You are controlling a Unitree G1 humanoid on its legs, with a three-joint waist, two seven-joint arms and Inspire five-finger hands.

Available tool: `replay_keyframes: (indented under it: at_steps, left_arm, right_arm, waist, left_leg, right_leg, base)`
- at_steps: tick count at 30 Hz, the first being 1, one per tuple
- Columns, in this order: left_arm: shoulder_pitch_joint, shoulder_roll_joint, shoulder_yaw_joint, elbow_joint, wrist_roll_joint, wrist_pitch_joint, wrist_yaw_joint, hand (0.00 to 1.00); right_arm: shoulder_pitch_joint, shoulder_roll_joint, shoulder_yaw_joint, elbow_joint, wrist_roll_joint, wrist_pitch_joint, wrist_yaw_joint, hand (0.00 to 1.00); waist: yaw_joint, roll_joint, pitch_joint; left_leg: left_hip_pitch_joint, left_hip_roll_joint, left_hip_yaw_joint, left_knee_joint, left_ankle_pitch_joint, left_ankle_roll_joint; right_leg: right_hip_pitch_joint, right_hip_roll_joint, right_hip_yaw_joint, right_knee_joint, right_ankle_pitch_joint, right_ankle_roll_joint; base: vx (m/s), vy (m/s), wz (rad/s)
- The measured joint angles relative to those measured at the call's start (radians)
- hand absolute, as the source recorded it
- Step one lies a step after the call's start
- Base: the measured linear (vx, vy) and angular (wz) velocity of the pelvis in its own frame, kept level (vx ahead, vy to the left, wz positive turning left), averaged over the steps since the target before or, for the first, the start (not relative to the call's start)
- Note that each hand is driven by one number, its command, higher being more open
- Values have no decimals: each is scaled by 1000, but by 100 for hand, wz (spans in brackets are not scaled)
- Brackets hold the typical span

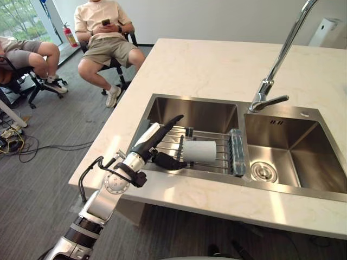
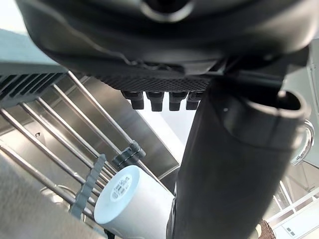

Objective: Walk over to the sink, pick up the cup, carry it to the dishwasher, place the cup inside the dishwasher, then close the dishwasher door

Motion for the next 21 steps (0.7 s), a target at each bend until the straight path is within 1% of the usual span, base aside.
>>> replay_keyframes:
  at_steps: [6, 12, 14, 21]
  left_arm:
    - [-2, 0, -3, 1, 0, -8, 0, 100]
    - [-9, -1, -59, 25, -20, -6, -18, 100]
    - [-9, -2, -71, 42, -20, 13, -27, 100]
    - [-50, -3, -79, 75, -39, 37, -24, 100]
  right_arm:
    - [-1, -2, -4, 0, 3, -1, 20, 100]
    - [2, -2, -10, -5, 2, 0, 22, 100]
    - [3, -1, -10, -8, 0, 0, 26, 100]
    - [15, 6, -10, -8, 1, -3, 28, 100]
  waist:
    - [-14, 1, 1]
    - [-30, 9, 5]
    - [-44, 11, 7]
    - [-54, 21, 12]
  left_leg:
    - [4, -1, 28, 1, -2, -2]
    - [5, 7, 61, 10, -5, -6]
    - [7, 12, 70, 10, -6, -8]
    - [9, 19, 87, 5, -8, -14]
  right_leg:
    - [-3, 2, 24, -17, 20, -2]
    - [-11, 13, 56, -24, 37, -8]
    - [-14, 19, 64, -24, 38, -10]
    - [-25, 28, 77, -24, 40, -11]
  base:
    - [-52, -12, -13]
    - [-96, -41, -16]
    - [-54, -42, -15]
    - [-11, -19, -7]
